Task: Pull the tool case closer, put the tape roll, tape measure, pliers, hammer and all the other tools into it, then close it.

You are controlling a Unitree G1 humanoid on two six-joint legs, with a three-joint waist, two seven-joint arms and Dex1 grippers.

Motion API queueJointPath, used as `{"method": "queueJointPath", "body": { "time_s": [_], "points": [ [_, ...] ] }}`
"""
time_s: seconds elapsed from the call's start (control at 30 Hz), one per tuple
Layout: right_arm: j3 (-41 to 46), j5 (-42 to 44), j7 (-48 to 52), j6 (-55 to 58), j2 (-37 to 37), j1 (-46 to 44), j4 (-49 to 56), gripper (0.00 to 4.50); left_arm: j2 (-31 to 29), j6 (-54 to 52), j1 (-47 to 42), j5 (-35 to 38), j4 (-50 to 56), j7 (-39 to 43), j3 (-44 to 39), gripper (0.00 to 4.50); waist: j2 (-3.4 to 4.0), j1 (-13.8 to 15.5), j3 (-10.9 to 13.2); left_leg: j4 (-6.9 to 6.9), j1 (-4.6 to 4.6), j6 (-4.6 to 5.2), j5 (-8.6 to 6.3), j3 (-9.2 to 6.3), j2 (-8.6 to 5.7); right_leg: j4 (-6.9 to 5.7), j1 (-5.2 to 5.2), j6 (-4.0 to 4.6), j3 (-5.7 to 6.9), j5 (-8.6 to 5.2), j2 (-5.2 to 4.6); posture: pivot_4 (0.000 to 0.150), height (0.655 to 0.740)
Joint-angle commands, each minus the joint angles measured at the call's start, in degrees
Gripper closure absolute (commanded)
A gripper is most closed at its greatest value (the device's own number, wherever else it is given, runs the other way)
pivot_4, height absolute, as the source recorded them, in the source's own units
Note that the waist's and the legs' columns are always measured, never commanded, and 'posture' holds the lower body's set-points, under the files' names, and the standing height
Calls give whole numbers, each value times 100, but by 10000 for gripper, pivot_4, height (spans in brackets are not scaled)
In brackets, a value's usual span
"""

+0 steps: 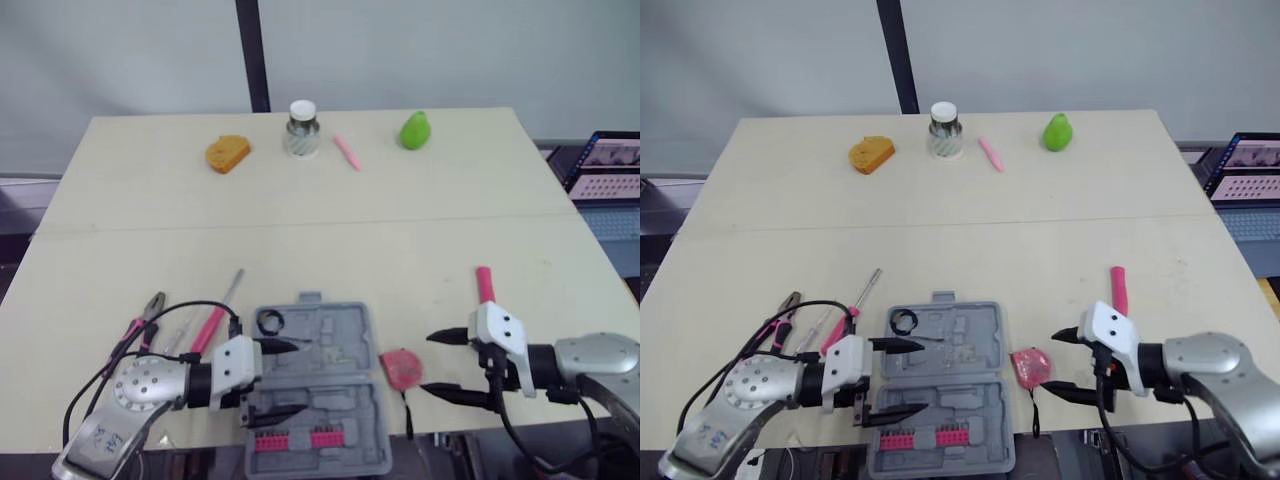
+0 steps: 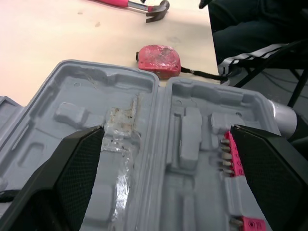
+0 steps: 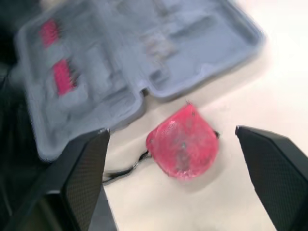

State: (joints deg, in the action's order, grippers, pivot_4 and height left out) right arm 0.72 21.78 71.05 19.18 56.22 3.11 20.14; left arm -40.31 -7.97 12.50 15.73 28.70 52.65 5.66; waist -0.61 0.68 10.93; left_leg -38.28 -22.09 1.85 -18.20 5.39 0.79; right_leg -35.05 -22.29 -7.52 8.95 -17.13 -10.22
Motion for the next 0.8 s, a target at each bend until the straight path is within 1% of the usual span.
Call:
{"method": "queueJointPath", "body": {
  "time_s": [0.03,0.07,0.13,0.2,0.33,0.5,0.8],
  "points": [
    [-491,-373,904,-1312,-77,-516,-968,475,71,601,300,-127,45,-56,-125,0,2,2,1,-4,0,3,1,0,2,0,1,-4,0,2,-7,1500,7400],
    [-605,-440,1027,-1495,-115,-674,-1176,475,72,756,386,-182,22,-49,-127,0,2,7,1,-13,0,5,2,0,4,-1,4,-7,-1,5,-10,1500,7400],
    [-1047,-919,1184,-2303,-330,-1180,-1781,475,124,1098,616,-279,50,-47,-35,0,1,5,1,-37,1,10,-1,-6,7,8,13,-7,3,7,-12,1500,7400],
    [-1301,-1194,1172,-2704,-556,-1511,-2219,475,201,1278,643,-411,34,-96,87,0,3,-11,2,-59,8,10,-11,-13,14,10,31,-5,10,7,-9,1500,7400],
    [-1429,-1337,1108,-3050,-743,-1694,-2532,475,268,1311,602,-450,14,-176,144,0,9,75,5,-64,6,10,-19,-20,14,6,34,-4,15,7,-11,1500,7400],
    [-1566,-1519,1078,-3444,-845,-1767,-2811,475,308,1329,567,-515,-1,-290,147,0,9,63,5,-79,5,24,-30,-19,13,5,52,-14,17,13,-11,1500,7400],
    [-1712,-1821,1019,-4006,-1024,-2006,-3339,475,323,1275,457,-527,15,-369,199,0,12,59,7,-79,12,22,-34,-20,14,6,59,-14,19,13,-9,1500,7400]
  ]
}}
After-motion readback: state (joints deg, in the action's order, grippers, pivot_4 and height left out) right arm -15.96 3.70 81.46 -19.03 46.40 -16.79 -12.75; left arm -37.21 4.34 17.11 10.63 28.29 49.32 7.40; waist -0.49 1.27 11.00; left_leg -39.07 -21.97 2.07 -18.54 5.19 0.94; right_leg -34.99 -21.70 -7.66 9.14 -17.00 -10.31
